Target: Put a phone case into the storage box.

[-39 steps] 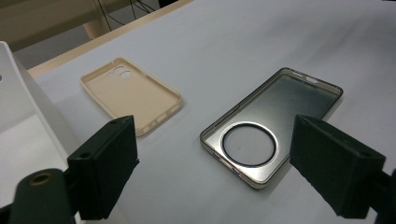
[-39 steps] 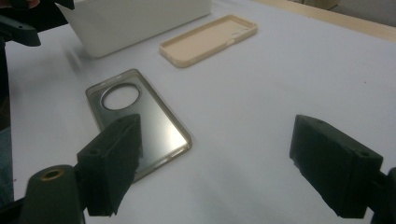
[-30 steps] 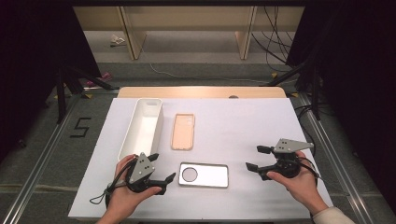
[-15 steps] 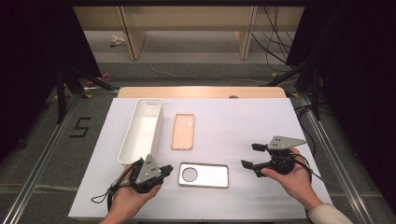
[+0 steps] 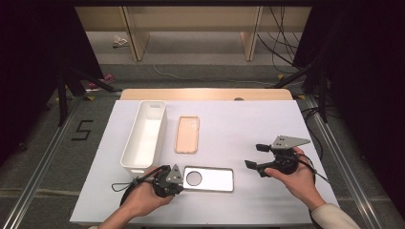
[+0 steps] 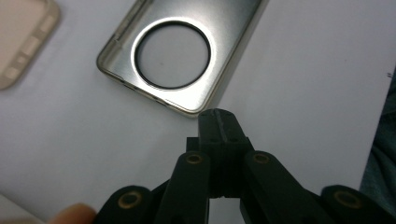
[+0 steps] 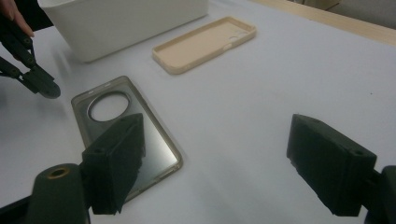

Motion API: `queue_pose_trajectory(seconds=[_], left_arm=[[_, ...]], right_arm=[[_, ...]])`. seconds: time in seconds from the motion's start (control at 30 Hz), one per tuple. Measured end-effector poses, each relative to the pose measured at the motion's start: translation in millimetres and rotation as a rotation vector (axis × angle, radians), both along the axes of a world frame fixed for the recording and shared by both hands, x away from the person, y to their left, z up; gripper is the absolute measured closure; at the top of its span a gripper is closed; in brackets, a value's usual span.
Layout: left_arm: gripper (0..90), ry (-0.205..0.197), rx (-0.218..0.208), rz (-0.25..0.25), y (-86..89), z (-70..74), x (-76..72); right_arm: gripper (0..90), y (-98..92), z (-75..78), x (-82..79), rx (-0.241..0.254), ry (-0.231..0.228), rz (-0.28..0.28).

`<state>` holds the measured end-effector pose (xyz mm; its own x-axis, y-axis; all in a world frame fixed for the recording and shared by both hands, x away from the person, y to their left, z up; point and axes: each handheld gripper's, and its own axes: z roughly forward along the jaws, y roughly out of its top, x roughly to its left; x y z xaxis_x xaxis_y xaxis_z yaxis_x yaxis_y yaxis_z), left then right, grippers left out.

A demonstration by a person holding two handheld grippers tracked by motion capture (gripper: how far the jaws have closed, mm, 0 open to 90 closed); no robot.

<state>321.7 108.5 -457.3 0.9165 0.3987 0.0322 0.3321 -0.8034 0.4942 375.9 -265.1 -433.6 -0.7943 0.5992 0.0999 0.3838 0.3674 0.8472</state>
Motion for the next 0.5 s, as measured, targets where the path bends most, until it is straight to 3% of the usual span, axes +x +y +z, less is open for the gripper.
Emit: queue_pose_trajectory(seconds=[0.07,0.1,0.5], left_arm=[[89.5,0.009,0.009,0.0,-0.7,-0.9,0.3],[89.5,0.019,0.041,0.002,-2.2,-3.3,0.7],[89.5,0.049,0.086,0.064,-16.7,-8.6,13.8]], right_arm=[[20.3,-0.4,-0.1,0.3,0.002,0.0,-0.001],[20.2,-0.4,0.0,0.4,0.003,0.0,-0.001],[20.2,-0.6,1.1,-0.2,0.002,0.001,0.0]])
